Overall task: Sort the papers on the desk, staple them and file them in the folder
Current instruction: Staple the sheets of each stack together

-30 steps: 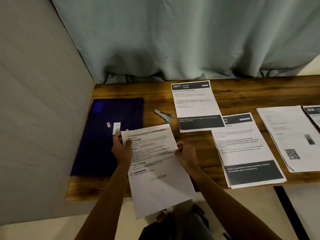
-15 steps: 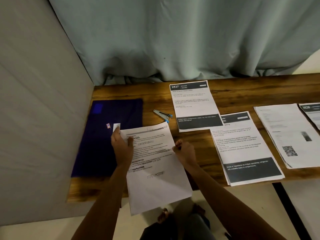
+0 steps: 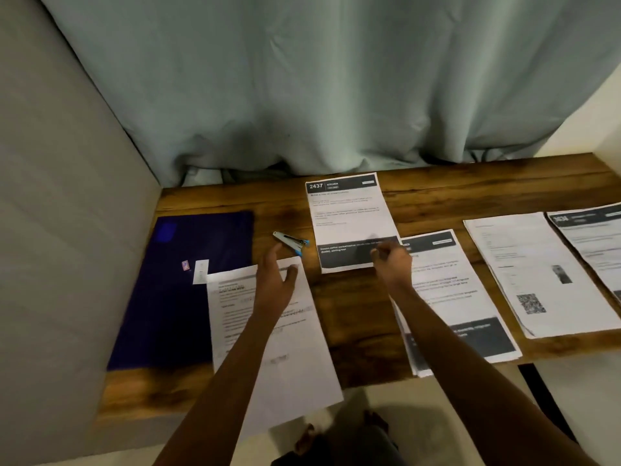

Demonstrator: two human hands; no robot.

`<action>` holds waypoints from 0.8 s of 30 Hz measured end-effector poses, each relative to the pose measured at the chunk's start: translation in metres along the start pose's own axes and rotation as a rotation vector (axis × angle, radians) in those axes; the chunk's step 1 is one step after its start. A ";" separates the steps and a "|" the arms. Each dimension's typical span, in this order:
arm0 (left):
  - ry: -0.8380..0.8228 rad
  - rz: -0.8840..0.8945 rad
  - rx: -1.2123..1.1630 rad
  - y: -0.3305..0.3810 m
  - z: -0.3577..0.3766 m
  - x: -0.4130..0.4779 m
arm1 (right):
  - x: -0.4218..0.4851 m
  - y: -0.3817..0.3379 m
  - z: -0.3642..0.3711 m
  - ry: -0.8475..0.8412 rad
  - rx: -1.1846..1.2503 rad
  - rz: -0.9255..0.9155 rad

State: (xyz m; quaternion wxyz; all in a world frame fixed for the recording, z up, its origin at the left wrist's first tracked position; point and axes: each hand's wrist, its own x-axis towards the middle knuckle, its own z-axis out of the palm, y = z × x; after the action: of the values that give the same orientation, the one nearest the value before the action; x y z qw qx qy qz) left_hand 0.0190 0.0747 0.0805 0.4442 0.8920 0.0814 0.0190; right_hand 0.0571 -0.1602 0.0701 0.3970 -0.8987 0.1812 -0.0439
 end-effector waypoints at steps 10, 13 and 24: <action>-0.189 -0.220 -0.071 0.062 0.076 0.048 | 0.097 0.023 -0.040 -0.225 -0.163 0.091; -0.155 -0.273 -0.051 0.065 0.092 0.067 | 0.115 0.025 -0.037 -0.274 -0.138 0.116; -0.057 -0.401 0.204 0.069 0.131 0.097 | 0.156 0.018 -0.013 -0.320 -0.039 0.196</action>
State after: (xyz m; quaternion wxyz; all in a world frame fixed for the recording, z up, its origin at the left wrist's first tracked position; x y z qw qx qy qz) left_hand 0.1376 -0.0533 0.0525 0.3489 0.8984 0.2458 -0.1034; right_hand 0.1944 -0.2363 0.0559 0.4058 -0.8797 0.2032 0.1420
